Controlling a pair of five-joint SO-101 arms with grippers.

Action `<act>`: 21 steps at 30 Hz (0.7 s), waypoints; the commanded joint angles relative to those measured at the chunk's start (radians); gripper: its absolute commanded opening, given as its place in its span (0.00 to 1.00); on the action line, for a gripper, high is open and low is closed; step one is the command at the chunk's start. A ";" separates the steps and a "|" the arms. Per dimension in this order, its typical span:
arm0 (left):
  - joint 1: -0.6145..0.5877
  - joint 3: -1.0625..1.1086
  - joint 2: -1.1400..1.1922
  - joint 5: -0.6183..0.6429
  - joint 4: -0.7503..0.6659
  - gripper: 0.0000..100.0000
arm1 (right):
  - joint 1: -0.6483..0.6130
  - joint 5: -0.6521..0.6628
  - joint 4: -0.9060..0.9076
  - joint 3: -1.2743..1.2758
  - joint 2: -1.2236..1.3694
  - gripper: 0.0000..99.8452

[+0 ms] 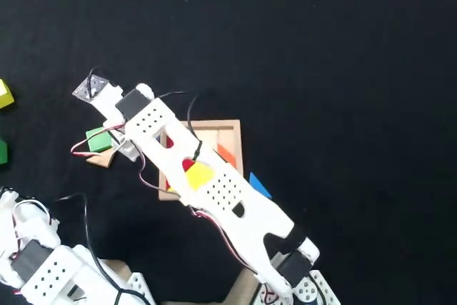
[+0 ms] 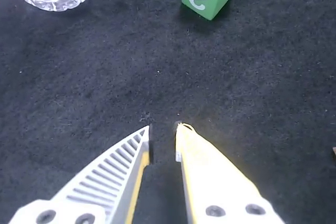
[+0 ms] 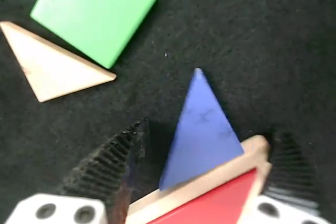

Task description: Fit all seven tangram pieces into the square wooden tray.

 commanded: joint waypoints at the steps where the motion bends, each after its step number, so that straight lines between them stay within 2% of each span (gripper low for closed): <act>1: 0.015 -0.010 -0.009 0.000 -0.021 0.10 | -0.017 0.000 0.012 -0.039 -0.004 0.25; 6: 0.015 -0.010 -0.009 0.000 -0.021 0.10 | -0.017 0.000 0.014 -0.045 -0.005 0.23; 13: 0.015 -0.010 -0.009 0.000 -0.021 0.10 | -0.011 0.000 0.032 -0.177 0.004 0.23; 21: 0.015 -0.010 -0.009 0.000 -0.021 0.10 | -0.006 0.000 0.028 -0.090 0.004 0.23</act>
